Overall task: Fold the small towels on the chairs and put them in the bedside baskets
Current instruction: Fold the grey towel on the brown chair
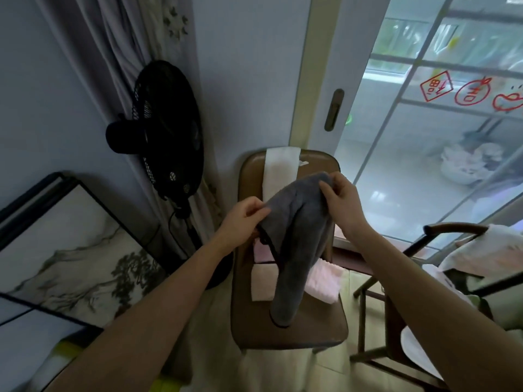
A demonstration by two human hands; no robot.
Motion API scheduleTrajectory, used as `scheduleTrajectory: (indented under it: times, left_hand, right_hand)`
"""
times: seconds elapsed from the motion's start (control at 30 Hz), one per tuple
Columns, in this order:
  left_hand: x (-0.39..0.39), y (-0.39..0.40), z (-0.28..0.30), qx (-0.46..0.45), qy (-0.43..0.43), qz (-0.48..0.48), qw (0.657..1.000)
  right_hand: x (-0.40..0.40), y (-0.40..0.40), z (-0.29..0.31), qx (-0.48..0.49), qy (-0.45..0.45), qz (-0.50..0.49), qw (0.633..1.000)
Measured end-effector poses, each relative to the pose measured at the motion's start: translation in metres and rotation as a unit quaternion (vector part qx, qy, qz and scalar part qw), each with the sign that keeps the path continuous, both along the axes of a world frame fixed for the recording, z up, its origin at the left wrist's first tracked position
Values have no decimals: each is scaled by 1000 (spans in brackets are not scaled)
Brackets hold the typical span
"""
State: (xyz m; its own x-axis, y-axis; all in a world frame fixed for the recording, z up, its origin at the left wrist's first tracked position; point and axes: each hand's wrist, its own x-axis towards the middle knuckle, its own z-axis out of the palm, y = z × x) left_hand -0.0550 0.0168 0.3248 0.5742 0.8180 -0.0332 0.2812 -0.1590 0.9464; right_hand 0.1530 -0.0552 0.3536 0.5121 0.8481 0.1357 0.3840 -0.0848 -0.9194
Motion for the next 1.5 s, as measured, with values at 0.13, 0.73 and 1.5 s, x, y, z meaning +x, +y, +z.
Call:
scheduleTrajectory:
  times: [0.13, 0.73, 1.5]
  left_hand:
    - [21, 5, 20, -38, -64, 100, 992]
    - [39, 7, 48, -182, -206, 183, 944]
    - [18, -12, 46, -82, -97, 119, 985]
  right_hand:
    - [-4, -13, 2, 15, -54, 17, 998]
    - [-39, 7, -6, 53, 37, 121, 991]
    - [0, -5, 14, 8, 199, 116, 973]
